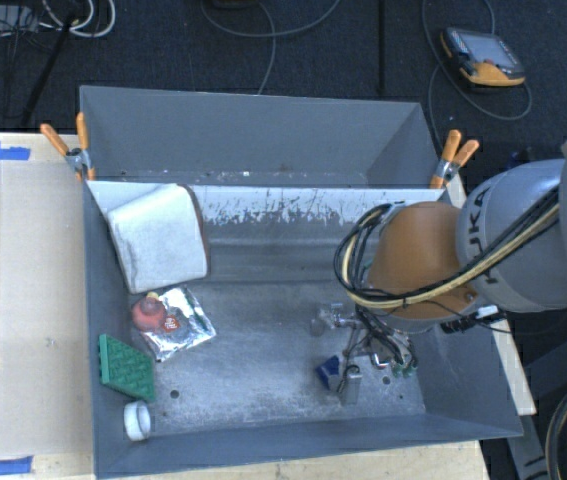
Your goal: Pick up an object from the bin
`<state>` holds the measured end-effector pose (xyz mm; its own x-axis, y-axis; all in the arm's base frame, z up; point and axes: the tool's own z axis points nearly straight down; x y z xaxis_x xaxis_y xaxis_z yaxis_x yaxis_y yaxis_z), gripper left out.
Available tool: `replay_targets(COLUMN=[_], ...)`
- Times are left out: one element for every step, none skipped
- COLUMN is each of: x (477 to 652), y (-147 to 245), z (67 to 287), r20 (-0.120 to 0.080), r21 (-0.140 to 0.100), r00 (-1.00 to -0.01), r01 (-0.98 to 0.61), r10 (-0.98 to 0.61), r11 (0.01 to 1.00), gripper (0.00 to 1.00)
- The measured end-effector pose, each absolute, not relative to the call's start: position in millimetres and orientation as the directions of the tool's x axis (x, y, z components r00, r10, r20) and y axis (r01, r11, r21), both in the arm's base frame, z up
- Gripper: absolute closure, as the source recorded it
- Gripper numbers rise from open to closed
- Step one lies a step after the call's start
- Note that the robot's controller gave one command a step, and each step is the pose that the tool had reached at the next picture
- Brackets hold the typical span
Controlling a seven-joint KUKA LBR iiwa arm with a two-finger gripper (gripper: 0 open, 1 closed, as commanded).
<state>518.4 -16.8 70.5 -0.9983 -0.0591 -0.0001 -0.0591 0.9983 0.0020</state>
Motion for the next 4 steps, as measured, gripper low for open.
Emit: replay_targets(x=[518.3,535.2,533.1,496.3], y=[-16.6,-22.5,-22.4,-69.5], z=[72.2,176.9,172.1,64.8], r20=[0.002,-0.009,0.000,0.010], r21=[0.002,-0.002,0.000,0.001], r00=[-0.998,-0.997,-0.997,-0.999], r01=[-0.059,-0.078,-0.076,-0.044], r10=[-0.059,-0.078,-0.076,-0.044], r11=[0.998,0.997,0.997,0.999], gripper=[1.00,1.00,0.00,0.00])
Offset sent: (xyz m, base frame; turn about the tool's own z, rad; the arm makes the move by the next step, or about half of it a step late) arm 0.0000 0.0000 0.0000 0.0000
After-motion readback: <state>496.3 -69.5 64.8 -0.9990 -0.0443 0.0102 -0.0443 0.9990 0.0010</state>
